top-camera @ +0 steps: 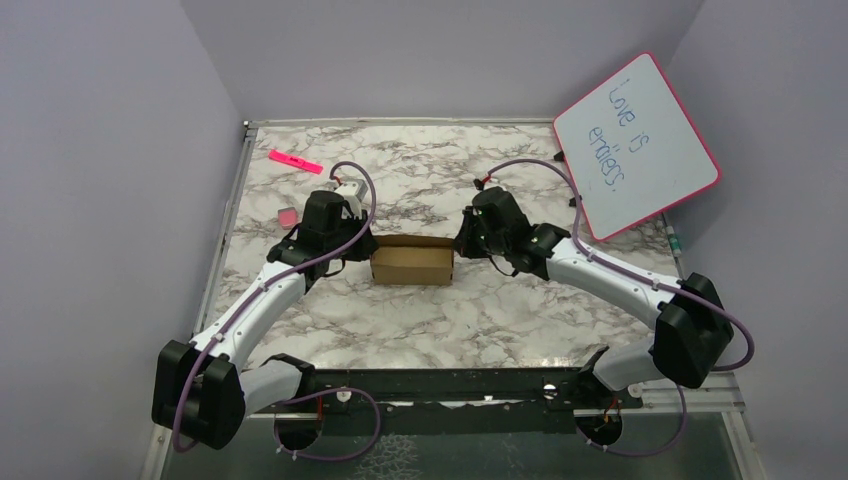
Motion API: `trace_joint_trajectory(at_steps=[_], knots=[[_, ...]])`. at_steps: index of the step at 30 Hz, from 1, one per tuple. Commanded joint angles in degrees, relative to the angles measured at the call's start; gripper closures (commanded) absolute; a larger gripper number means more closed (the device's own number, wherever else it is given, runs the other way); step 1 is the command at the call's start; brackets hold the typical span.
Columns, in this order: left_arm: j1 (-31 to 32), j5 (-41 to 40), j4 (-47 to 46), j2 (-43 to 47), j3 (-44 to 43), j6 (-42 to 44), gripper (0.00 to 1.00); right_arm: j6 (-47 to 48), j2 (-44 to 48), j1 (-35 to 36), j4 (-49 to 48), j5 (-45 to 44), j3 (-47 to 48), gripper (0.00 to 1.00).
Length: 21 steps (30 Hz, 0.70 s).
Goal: Fold the paper box
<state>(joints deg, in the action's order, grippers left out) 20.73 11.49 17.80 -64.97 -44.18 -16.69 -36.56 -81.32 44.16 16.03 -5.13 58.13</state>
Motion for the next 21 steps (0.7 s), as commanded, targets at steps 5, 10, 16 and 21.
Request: trace_joint_trajectory(at_steps=[5,10,16,21], knots=[[0.21,1.98,-1.09,0.19,0.06,0.49,0.84,0.12,-1.81,0.27,-2.55,-0.3,-1.77,0.99],[0.19,0.68,0.03,0.19,-0.56,1.74,0.84,2.01,-1.42,0.22,-3.26,0.2,-3.78,0.99],[0.19,-1.93,0.97,0.21,-1.65,4.49,0.86,4.88,-0.08,0.22,-4.35,0.77,-5.24,0.99],[0.19,-3.35,2.21,-0.14,-3.08,6.74,0.88,6.2,-0.17,0.24,-4.3,0.68,-5.53,0.99]])
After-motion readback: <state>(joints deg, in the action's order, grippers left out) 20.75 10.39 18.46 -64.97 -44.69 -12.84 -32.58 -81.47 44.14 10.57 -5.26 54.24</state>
